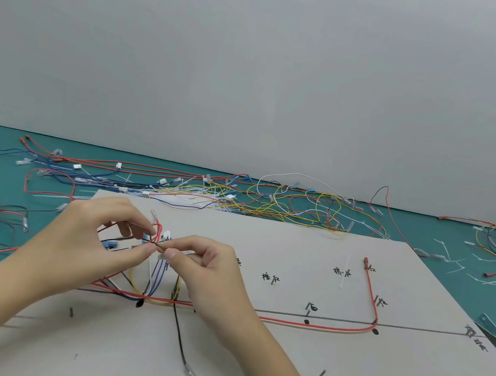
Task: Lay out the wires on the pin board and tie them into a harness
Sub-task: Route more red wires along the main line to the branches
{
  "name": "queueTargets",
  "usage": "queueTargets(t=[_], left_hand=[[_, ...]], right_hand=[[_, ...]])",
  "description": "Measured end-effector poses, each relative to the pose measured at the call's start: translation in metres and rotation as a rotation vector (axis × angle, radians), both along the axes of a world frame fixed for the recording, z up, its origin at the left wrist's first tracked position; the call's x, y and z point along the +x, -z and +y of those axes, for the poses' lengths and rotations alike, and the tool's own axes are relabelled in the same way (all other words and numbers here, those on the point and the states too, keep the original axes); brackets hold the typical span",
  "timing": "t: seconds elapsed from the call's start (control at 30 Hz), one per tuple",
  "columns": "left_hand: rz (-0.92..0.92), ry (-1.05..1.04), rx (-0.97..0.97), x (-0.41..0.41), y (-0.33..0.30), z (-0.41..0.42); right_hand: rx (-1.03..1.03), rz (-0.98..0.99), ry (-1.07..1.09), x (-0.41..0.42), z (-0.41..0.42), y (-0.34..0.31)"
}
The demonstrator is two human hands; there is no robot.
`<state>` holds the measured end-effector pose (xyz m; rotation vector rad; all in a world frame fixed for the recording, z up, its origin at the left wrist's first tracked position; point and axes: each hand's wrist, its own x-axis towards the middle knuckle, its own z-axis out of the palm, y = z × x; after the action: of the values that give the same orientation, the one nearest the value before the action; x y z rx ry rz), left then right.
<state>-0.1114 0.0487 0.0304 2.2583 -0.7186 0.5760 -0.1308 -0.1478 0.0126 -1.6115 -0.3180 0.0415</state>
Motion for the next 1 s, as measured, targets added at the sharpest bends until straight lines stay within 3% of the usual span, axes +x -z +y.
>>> queueTargets(t=[0.37, 0.57, 0.8, 1.0], left_hand=[[0.258, 0.028, -0.089, 0.005, -0.005, 0.008], [0.071, -0.035, -0.235, 0.003, -0.004, 0.002], [0.094, -0.040, -0.294, 0.005, 0.007, -0.004], [0.210, 0.063, -0.374, 0.007, 0.006, -0.003]], right_hand=[[-0.055, -0.010, 0.021, 0.001, -0.003, 0.003], [-0.164, -0.034, 0.023, 0.003, -0.001, 0.007], [-0.315, -0.123, 0.005, -0.004, 0.010, 0.015], [-0.081, -0.101, 0.017, -0.004, 0.008, 0.007]])
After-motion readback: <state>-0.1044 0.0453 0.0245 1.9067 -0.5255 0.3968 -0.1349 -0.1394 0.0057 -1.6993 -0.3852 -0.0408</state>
